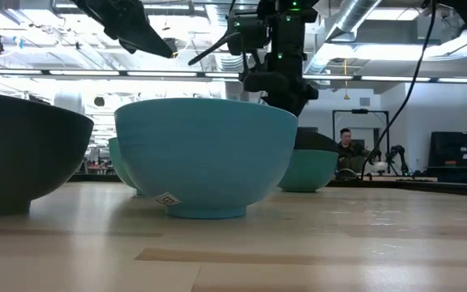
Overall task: Nest bowls inside each other
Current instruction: Stack the top black bowl on the green bowl, then move the stacked bowls to the center of the table
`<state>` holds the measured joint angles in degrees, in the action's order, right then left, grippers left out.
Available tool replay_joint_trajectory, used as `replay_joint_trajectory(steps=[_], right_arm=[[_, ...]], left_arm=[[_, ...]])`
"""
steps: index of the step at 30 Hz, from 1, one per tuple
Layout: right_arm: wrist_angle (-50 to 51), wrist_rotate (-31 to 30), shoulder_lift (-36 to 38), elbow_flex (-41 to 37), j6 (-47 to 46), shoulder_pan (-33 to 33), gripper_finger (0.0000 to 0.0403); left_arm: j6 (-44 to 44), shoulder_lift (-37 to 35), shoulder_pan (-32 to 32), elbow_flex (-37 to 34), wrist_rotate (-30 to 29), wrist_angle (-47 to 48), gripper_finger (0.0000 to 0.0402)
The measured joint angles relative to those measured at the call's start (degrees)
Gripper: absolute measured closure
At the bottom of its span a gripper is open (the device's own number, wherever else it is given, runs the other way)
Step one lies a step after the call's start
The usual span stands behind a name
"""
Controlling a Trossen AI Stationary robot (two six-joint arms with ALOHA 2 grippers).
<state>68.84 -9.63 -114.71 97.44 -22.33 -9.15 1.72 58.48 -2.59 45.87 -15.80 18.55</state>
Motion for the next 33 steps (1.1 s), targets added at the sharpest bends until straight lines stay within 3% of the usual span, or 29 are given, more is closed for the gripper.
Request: replay_joint_trajectory(steps=[7, 16, 22, 29, 33], right_arm=[[-1.7, 0.4, -0.1, -5.7, -2.2, 1.4, 0.0312], [-3.4, -5.4, 0.5, 0.7, 0.3, 3.4, 0.0248], [-1.7, -5.3, 0.1, 0.7, 0.3, 1.8, 0.0207], [-9.9, 2.1, 0.3, 2.6, 0.0, 4.2, 0.0202], [-8.9, 3.9, -1.1, 6.6, 0.5, 4.9, 0.0216]], left_arm=[[0.0, 0.0, 0.0, 0.0, 0.4, 0.0, 0.0400], [0.6, 0.0, 0.0, 0.0, 0.4, 0.0, 0.0400], [0.1, 0.0, 0.0, 0.0, 0.4, -0.1, 0.0400], [0.6, 0.0, 0.0, 0.0, 0.5, -1.6, 0.0400], [0.9, 0.0, 0.0, 0.0, 2.1, -3.7, 0.0400]])
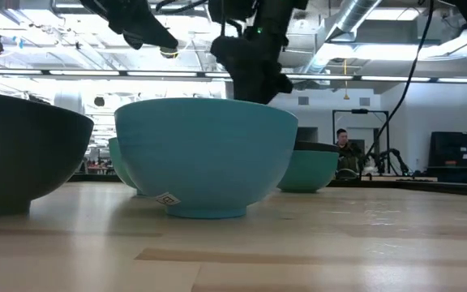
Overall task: Nest bowls inside each other
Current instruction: Move the stacked bowls to the center of the table
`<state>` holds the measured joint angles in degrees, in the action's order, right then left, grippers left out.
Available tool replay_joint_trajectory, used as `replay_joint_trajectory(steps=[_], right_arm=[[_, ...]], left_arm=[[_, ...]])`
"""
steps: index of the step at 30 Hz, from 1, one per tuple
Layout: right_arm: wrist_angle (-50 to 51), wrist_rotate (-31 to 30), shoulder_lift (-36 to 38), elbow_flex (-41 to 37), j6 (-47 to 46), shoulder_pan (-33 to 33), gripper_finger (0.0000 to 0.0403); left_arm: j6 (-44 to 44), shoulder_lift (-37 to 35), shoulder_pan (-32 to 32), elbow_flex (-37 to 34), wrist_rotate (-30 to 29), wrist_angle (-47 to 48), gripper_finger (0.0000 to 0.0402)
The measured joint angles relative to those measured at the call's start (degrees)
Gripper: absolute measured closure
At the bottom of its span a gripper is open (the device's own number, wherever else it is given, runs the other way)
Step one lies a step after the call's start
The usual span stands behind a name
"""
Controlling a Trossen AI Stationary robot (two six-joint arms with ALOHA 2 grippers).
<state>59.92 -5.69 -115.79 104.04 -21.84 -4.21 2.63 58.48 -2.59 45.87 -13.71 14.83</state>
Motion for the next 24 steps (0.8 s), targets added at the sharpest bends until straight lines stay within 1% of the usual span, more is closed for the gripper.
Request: replay_joint_trajectory(steps=[2, 4, 5, 8, 12, 15, 17, 18, 21, 24], right_arm=[[-1.6, 0.0, 0.2, 1.6, 0.5, 0.0, 0.0221], [-0.6, 0.0, 0.3, 2.6, 0.8, -0.6, 0.0224], [0.0, 0.0, 0.3, 2.8, 0.8, -0.9, 0.0225], [0.5, -0.5, 0.2, 3.0, 1.2, -1.8, 0.0224], [2.4, -1.8, 0.6, 4.2, 1.7, -2.1, 0.0220], [3.9, -1.8, 0.6, 9.0, 4.0, -1.9, 0.0216], [4.2, -2.0, 0.7, 12.9, 4.9, -1.8, 0.0213], [4.0, -2.1, 0.7, 14.9, 5.4, -1.8, 0.0212], [4.5, -3.5, 0.7, 20.3, 5.8, -2.2, 0.0209], [6.3, -4.3, 0.7, 25.2, 5.8, -3.4, 0.0202]], left_arm=[[0.1, 0.0, 0.0, 0.0, 0.7, -0.3, 0.0400], [0.1, -0.4, 0.0, 0.0, 2.8, -0.7, 0.0400], [0.1, -1.2, 0.0, 0.1, 3.7, -0.3, 0.0400], [-0.3, -4.6, 0.0, -0.4, 3.9, 0.4, 0.0400], [-3.1, -8.4, 0.1, -6.3, 3.2, 2.1, 0.0401], [-5.2, -9.7, 0.1, -10.6, 5.6, 0.7, 0.0401], [-5.7, -9.5, 0.0, -12.2, 7.3, 2.1, 0.0401], [-5.6, -9.3, 0.0, -12.4, 8.0, 4.0, 0.0401], [-5.5, -8.6, 0.0, -12.3, 9.0, 4.8, 0.0399], [-7.0, -8.6, 0.0, -12.3, 9.2, 5.5, 0.0383]])
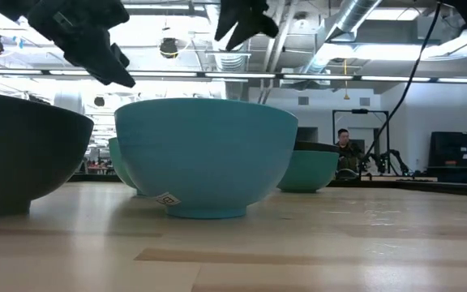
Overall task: Nest bowls inside each other
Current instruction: Move the stacked bowls to the center of the table
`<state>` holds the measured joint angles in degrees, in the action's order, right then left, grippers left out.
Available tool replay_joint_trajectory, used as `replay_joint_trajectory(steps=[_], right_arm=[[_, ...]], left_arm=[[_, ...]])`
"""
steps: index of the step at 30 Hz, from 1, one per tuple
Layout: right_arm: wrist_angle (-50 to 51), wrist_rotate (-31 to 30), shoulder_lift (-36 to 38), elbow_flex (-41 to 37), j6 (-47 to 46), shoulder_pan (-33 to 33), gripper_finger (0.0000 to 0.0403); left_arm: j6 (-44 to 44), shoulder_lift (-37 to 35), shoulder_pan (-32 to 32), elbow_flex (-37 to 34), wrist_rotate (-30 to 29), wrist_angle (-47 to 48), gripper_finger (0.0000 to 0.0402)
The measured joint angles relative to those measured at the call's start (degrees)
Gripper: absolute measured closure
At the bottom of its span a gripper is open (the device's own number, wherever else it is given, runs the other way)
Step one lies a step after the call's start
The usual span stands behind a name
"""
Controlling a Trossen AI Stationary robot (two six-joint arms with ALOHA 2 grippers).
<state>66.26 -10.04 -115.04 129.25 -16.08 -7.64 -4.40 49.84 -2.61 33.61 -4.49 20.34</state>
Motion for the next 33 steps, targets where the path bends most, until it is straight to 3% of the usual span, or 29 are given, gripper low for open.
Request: replay_joint_trajectory(steps=[4, 7, 14, 18, 24, 33], right_arm=[[3.8, -3.8, 0.1, 5.8, 0.1, -1.9, 0.0188], [5.6, -5.0, 1.6, 5.0, -0.2, -3.6, 0.0179], [16.6, -8.8, 3.0, 5.0, -1.9, -4.0, 0.0173], [23.5, -12.1, 3.6, 5.0, -3.1, -2.8, 0.0173], [23.7, -13.8, 5.0, 4.9, -6.4, -1.3, 0.0173], [23.8, -14.9, 12.1, -4.7, -14.1, -1.4, 0.0173]], left_arm=[[-3.2, 0.0, 0.0, 0.2, 0.3, 5.2, 0.0340], [-5.3, 1.0, 0.0, 0.2, 0.4, 7.1, 0.0300], [-0.7, 3.8, -1.7, 0.7, 0.4, 8.1, 0.0235], [4.9, 7.4, -2.7, 3.0, -1.7, 13.4, 0.0217], [11.1, 10.8, -3.3, 6.2, -6.3, 15.9, 0.0199], [15.0, 15.5, -3.5, 6.5, -4.0, 15.9, 0.0197]])
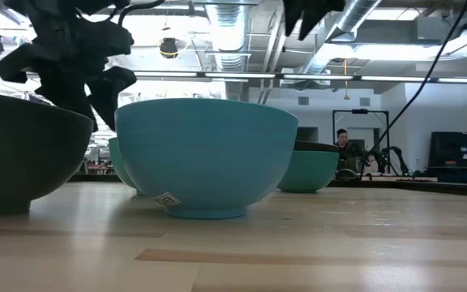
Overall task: Nest bowls inside each other
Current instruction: Move the stacked bowls to the center of the table
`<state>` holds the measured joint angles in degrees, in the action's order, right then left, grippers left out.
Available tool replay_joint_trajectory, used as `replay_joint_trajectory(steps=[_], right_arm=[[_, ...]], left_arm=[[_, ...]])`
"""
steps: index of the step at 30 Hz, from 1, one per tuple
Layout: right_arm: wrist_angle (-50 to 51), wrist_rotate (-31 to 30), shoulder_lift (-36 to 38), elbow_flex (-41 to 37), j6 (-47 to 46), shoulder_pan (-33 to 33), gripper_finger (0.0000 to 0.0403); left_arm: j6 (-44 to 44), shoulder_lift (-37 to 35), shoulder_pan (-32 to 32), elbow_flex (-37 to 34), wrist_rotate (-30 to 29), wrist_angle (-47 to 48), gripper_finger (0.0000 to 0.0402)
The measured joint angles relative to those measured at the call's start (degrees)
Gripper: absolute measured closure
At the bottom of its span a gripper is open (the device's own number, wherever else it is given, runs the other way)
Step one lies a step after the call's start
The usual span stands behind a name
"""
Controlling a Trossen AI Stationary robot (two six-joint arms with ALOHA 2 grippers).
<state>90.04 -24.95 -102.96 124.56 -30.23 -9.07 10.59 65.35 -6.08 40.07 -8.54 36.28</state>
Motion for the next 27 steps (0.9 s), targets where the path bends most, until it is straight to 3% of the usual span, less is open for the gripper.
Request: replay_joint_trajectory(steps=[9, 19, 25, 27], right_arm=[[-0.7, -0.7, 5.6, -9.9, -7.1, 1.3, 0.0173], [-5.5, -0.8, 6.2, -17.5, -10.8, 2.9, 0.0173], [-9.7, 1.5, 10.5, -30.0, -11.4, -1.7, 0.0177], [-15.5, 3.7, 13.2, -35.4, -11.3, -3.2, 0.0185]], left_arm=[[3.2, 1.4, 0.0, 0.0, 0.2, -2.7, 0.0205], [1.5, 1.4, 0.0, 0.0, 0.6, -3.1, 0.0241], [-5.2, -3.6, -1.2, -0.1, 0.4, -9.9, 0.0243], [-7.0, -6.2, -1.2, -0.1, 0.3, -13.2, 0.0243]])
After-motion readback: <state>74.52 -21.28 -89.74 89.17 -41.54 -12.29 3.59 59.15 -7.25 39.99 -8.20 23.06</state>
